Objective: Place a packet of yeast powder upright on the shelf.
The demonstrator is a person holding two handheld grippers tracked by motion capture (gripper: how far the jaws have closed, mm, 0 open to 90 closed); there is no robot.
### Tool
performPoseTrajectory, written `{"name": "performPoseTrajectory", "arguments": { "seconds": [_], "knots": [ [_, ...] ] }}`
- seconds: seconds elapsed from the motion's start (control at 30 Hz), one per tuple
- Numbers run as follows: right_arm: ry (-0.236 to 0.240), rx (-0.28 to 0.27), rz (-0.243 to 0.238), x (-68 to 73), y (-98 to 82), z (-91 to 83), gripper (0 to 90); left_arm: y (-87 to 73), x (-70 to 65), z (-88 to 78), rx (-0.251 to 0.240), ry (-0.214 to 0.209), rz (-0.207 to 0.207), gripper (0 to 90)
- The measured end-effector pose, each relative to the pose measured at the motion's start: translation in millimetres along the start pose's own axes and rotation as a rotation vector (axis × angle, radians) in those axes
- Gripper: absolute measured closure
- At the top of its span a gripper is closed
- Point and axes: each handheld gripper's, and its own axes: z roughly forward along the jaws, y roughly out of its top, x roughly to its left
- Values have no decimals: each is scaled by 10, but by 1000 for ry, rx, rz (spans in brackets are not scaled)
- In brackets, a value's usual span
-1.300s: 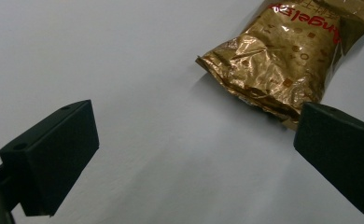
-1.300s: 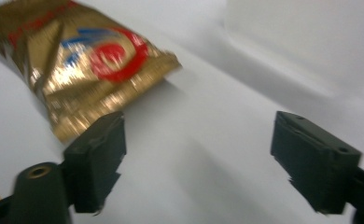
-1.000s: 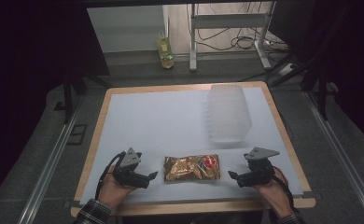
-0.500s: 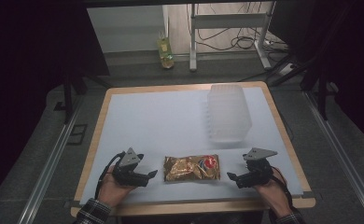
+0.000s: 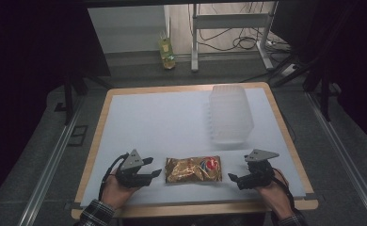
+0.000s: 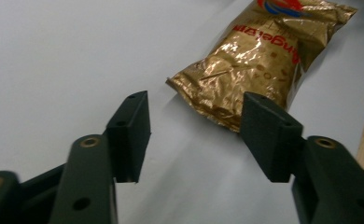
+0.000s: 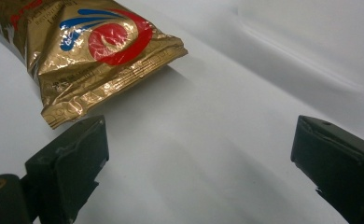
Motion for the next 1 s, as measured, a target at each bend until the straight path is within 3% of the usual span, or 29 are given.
{"name": "performPoseTrajectory", "arguments": {
  "seconds": [0.33,0.63,0.9,1.0],
  "knots": [
    [-8,6,-10,3,0,7,44,89,-86,58,-32,-22,19,647],
    [-9,13,-17,8,0,15,44,161,-137,178,-29,-38,16,771],
    [-11,12,-19,6,0,13,44,238,-199,339,-3,-56,54,889],
    [-10,14,-21,5,-1,16,44,247,-193,379,-6,-63,49,897]
  ]
}}
